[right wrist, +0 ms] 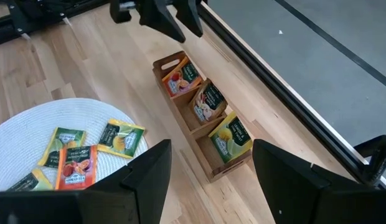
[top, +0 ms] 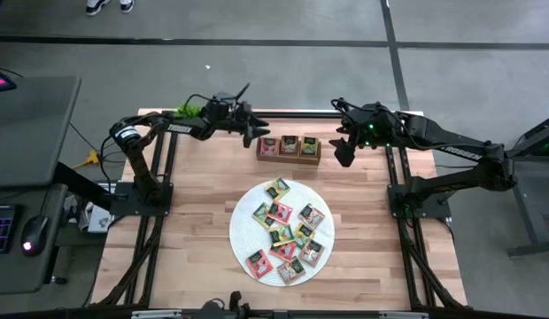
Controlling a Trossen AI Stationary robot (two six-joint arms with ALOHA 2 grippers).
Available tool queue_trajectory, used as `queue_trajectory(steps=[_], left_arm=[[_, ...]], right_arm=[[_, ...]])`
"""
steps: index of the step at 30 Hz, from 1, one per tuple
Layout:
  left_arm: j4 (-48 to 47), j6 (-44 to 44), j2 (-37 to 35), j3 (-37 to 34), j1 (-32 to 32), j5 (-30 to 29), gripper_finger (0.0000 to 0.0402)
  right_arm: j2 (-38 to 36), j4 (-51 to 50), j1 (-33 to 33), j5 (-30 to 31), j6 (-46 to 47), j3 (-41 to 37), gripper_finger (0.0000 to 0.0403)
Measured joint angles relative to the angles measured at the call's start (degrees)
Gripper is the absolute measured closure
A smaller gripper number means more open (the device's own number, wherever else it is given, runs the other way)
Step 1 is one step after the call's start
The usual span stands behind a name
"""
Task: Pick & Place Tea
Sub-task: Put the yellow tea bag into the right section of the wooden organizer
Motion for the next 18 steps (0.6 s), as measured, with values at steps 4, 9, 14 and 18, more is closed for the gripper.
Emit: queue_trajectory(steps=[4, 9, 14, 18], left_arm=[[0.5, 0.2, -1.6, 1.1, -0.4, 1.6, 0.0252], [-1.2, 0.0, -1.3, 0.9, -2.0, 4.7, 0.0334], [-2.8, 1.0, -1.4, 0.9, -4.3, 7.0, 0.0390], [-5.4, 1.8, -1.5, 0.9, -6.8, 6.6, 0.0392]], right_arm=[[0.1, 0.0, 0.0, -0.2, 0.1, 0.0, 0.0183], [1.9, 0.9, 0.2, -2.8, 0.1, 0.0, 0.0183], [7.0, 3.6, 2.2, -5.9, -0.3, 0.0, 0.0191], [12.4, 5.8, 4.3, -7.6, -1.3, 0.0, 0.0204]])
